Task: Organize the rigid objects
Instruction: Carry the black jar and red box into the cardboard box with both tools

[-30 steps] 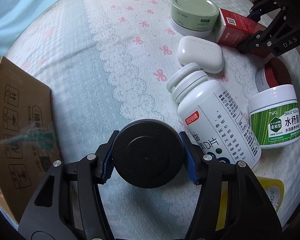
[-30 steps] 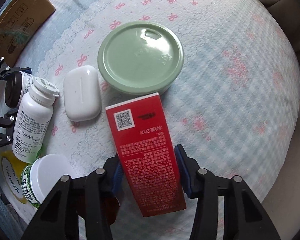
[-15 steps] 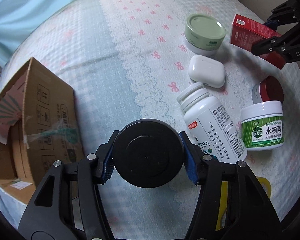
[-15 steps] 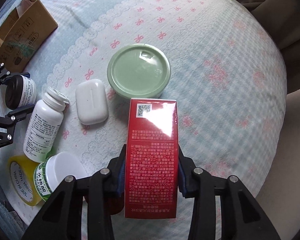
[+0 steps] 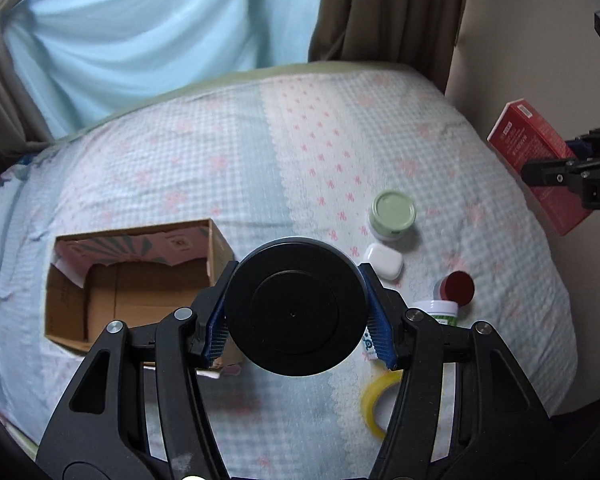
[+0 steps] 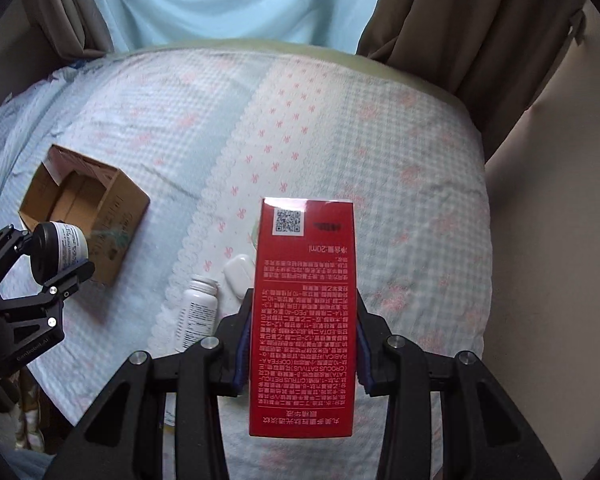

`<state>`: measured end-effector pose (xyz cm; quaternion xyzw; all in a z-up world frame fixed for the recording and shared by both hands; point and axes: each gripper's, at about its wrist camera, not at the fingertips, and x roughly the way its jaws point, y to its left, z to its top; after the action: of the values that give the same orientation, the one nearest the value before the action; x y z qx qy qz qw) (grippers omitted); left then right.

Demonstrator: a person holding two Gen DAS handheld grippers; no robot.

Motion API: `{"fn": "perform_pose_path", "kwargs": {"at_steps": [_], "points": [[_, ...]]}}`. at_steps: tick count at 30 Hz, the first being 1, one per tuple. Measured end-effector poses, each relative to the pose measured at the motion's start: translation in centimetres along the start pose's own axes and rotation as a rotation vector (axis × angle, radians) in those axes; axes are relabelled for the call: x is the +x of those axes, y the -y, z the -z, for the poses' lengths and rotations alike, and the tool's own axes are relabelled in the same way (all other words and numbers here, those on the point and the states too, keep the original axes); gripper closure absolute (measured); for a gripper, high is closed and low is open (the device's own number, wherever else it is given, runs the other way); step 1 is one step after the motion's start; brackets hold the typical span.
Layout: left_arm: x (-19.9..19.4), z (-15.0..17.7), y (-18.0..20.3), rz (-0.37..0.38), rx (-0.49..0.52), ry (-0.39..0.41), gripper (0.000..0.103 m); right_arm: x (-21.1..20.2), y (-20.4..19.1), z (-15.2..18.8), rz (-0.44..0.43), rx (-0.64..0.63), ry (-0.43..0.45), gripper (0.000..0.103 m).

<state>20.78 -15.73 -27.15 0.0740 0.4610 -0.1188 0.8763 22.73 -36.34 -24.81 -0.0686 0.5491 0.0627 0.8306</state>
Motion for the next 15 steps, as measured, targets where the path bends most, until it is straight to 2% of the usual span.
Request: {"fn": "perform_pose_path", "kwargs": {"at_steps": [7,15], "points": [[-8.0,-2.5,-4.8,-0.028,-0.048,0.068,0.049,-7.5,-5.1,-1.4,-0.050,0.043,0.115,0.065],[-11.5,-2.4,-14.0,0.001,-0.113,0.100,0.049,-11.7,-13.8,-2.9,-0.082,0.066,0.191,0.065]]}}
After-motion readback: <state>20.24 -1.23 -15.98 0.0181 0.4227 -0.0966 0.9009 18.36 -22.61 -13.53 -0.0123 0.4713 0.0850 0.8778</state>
